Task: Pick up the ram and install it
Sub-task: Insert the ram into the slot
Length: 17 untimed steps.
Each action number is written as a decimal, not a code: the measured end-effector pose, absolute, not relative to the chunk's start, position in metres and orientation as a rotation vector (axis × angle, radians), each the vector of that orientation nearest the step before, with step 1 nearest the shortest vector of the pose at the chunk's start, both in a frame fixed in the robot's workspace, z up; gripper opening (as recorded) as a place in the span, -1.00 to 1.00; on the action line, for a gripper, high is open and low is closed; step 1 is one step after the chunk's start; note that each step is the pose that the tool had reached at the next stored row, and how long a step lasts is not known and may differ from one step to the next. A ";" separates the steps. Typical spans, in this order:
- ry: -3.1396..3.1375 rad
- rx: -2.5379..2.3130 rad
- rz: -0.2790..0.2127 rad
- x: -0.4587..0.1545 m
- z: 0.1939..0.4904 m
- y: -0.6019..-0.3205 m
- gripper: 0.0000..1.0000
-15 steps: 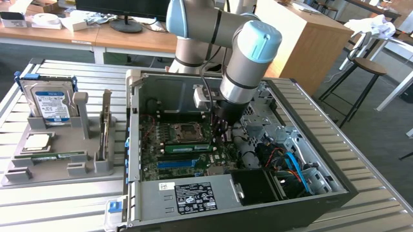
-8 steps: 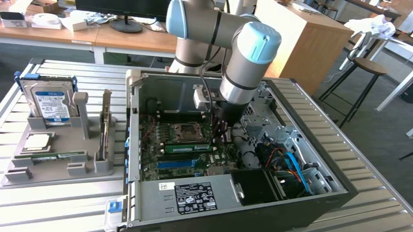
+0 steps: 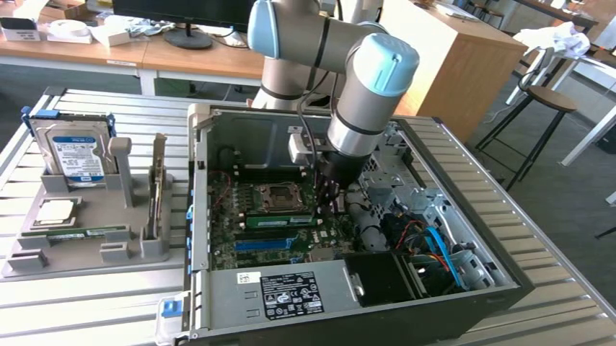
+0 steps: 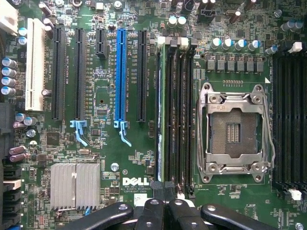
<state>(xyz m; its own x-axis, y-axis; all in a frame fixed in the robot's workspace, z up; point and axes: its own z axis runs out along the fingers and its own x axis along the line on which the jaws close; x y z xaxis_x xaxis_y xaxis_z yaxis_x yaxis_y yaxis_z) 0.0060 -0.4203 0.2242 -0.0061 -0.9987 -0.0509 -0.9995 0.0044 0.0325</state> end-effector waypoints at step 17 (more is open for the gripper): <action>2.217 -2.205 0.092 0.006 0.223 -0.420 -0.80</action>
